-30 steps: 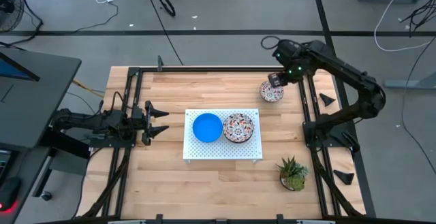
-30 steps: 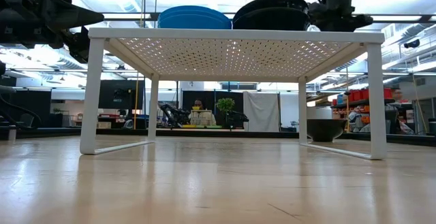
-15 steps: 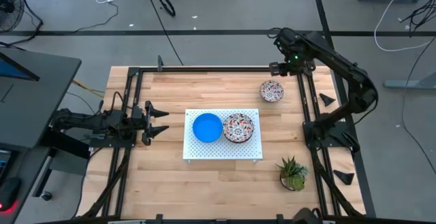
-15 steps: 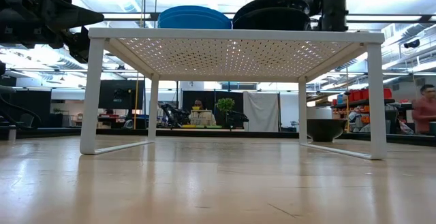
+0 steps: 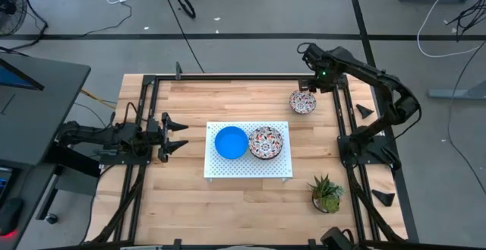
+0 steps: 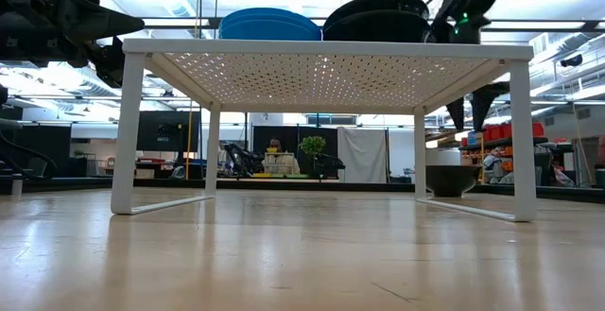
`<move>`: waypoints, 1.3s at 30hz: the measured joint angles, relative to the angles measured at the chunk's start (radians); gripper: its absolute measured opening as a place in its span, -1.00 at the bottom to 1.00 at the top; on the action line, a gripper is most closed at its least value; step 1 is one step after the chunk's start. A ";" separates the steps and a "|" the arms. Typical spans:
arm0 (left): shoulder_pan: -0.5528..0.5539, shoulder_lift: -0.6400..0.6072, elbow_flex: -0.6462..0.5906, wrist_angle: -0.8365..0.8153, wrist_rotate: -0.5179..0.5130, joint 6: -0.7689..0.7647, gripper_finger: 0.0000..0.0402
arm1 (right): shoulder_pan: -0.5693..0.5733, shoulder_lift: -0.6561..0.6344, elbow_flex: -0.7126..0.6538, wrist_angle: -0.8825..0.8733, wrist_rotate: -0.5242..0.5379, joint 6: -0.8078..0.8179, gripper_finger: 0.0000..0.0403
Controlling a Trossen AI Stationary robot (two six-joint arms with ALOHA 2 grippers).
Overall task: Pick & Place Mini bowls
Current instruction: Stack the orange patterned bowl on top of the orange patterned bowl on the shelf
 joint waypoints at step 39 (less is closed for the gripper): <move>0.000 0.000 0.000 0.000 0.000 0.000 0.44 | -0.027 0.000 -0.377 0.410 -0.038 0.057 -0.65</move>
